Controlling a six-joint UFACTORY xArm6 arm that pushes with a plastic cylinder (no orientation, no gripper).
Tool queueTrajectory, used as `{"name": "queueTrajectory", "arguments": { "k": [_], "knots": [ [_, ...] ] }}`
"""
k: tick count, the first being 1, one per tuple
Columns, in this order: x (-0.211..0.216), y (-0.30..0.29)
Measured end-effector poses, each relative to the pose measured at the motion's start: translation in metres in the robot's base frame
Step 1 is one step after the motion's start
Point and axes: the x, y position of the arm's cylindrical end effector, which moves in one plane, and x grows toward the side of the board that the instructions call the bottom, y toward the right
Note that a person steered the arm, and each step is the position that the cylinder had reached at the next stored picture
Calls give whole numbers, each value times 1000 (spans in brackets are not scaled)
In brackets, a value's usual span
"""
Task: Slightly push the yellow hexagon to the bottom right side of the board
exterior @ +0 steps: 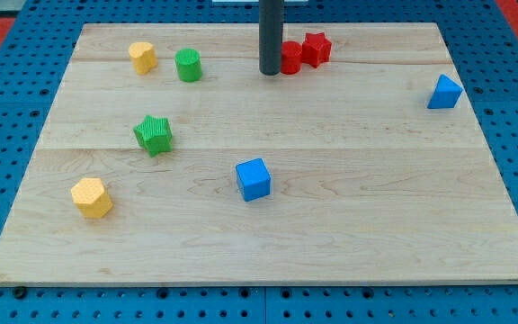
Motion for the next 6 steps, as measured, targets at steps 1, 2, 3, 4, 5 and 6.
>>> {"name": "queueTrajectory", "arguments": {
  "k": [1,2,3,4,5,6],
  "knots": [
    [56,-38],
    [118,-54],
    [192,-59],
    [252,-113],
    [264,-193],
    [243,-254]
  ]
}}
